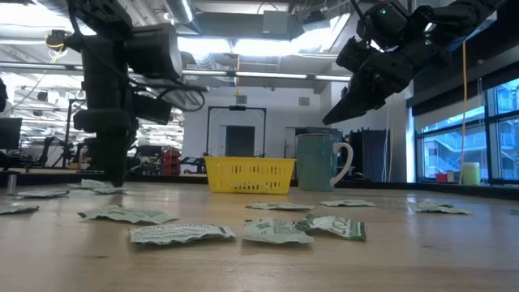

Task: Pick and place Stevia / Truvia into bins
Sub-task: Put the top left truvia tea packet into the yellow bin

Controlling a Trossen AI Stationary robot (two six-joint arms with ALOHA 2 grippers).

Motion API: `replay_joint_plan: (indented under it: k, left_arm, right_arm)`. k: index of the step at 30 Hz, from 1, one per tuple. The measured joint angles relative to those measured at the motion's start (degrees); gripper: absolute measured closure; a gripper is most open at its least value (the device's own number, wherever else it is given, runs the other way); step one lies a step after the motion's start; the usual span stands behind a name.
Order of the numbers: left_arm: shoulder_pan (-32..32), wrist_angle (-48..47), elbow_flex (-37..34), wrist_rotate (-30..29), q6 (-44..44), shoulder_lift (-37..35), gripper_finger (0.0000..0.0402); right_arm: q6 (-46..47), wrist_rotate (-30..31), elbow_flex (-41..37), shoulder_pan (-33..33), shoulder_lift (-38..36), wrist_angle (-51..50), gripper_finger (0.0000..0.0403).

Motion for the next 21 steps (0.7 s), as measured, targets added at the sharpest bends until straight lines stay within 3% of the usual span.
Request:
replay_joint_plan:
  k: [9,16,21]
  left_arm:
    - [1.19,-0.17,0.37,2.26,-0.29,4.53,0.0348]
    - [1.24,0.29,0.02,2.13,0.09,2.98,0.0393]
    - [1.21,-1.37,0.94,2.97,0.21,0.94,0.0396]
  right_arm:
    - [-0.02,-0.02,0.00,0.00,0.02,-0.17,0.0315]
    - [-0.04,-0.02,0.00,0.00,0.02,-0.33,0.0315]
    - [-0.04,-0.02,0.00,-0.01,0.02,-0.46,0.0315]
